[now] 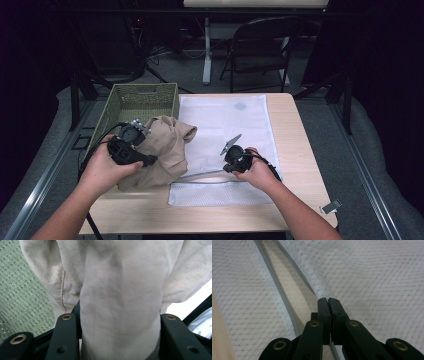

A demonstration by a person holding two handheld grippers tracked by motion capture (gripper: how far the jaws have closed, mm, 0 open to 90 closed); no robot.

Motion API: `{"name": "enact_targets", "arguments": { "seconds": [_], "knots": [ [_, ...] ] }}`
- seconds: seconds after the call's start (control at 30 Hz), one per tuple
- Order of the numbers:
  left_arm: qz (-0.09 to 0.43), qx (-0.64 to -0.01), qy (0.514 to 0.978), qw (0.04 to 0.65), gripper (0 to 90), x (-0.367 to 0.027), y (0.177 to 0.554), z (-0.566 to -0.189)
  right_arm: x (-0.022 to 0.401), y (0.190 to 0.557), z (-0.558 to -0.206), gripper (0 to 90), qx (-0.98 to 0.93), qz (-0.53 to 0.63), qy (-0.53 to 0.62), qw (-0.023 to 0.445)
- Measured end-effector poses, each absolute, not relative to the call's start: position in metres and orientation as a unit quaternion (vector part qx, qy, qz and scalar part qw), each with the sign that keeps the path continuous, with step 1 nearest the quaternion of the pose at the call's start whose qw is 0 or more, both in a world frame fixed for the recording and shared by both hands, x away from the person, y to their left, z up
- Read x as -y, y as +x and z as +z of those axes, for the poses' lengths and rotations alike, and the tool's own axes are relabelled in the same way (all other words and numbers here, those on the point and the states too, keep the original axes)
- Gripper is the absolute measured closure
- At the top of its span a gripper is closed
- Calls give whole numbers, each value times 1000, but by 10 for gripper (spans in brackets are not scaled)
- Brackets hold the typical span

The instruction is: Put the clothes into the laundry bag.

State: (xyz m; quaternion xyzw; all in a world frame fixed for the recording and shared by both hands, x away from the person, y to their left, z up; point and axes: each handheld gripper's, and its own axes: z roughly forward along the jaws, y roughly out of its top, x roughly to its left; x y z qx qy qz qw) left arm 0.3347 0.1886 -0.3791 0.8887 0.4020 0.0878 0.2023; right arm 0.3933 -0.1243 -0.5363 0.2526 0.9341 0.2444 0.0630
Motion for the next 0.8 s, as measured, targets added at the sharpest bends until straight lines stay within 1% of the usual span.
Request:
{"name": "enact_targets", "arguments": {
  "seconds": [0.43,0.67,0.8],
  "knots": [
    [83,-390,895,203,541,-181,330,-381,122,406,-524,885,-934,242,258,56],
    [79,-373,901,206,541,-171,323,-381,122,418,-517,886,-931,247,266,44],
    [75,-363,905,208,541,-164,319,-383,121,423,-514,886,-931,243,268,49]
  ]
}}
